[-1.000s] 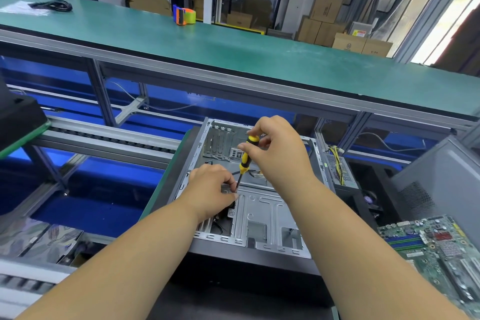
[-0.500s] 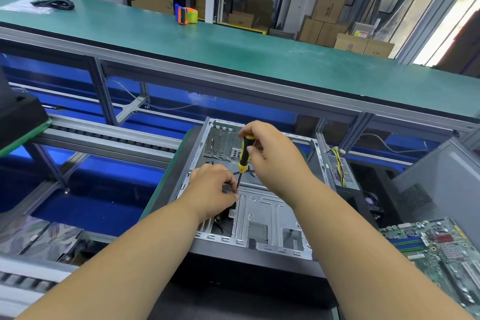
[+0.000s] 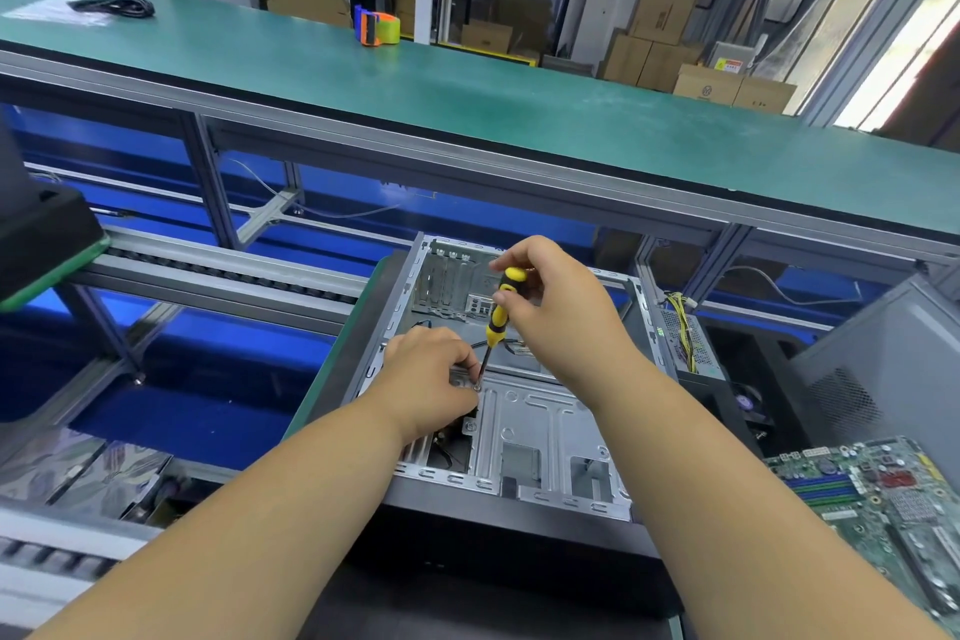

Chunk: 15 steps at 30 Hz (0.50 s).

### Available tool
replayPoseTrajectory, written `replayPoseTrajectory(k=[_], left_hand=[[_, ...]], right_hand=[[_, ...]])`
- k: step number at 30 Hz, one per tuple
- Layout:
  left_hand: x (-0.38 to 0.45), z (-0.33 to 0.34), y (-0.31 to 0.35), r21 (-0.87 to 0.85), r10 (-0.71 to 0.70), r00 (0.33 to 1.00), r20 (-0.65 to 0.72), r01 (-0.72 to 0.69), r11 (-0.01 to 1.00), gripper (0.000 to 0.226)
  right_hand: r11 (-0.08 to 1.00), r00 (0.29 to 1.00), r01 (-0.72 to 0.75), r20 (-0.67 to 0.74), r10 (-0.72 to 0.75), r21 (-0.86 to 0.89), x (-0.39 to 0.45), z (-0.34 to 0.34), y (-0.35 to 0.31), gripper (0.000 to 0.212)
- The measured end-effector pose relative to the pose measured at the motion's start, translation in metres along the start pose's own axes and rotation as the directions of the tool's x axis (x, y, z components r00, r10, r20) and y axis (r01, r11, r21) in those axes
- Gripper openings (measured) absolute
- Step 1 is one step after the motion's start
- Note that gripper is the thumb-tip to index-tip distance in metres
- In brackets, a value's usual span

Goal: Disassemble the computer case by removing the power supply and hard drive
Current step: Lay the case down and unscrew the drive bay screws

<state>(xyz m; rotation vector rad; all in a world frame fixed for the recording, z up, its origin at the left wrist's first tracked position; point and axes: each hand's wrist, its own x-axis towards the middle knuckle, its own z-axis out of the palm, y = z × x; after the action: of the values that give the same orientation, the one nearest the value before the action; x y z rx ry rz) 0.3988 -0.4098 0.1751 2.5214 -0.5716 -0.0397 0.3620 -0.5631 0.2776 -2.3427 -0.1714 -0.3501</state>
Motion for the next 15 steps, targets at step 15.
replayPoseTrajectory(k=[15], left_hand=[[-0.0007, 0.0006, -0.0016, -0.013, -0.002, 1.000, 0.004, 0.002, 1.000, 0.014]], right_hand=[[0.998, 0.993, 0.031, -0.119, -0.024, 0.059, 0.0005, 0.0030, -0.0053, 0.018]])
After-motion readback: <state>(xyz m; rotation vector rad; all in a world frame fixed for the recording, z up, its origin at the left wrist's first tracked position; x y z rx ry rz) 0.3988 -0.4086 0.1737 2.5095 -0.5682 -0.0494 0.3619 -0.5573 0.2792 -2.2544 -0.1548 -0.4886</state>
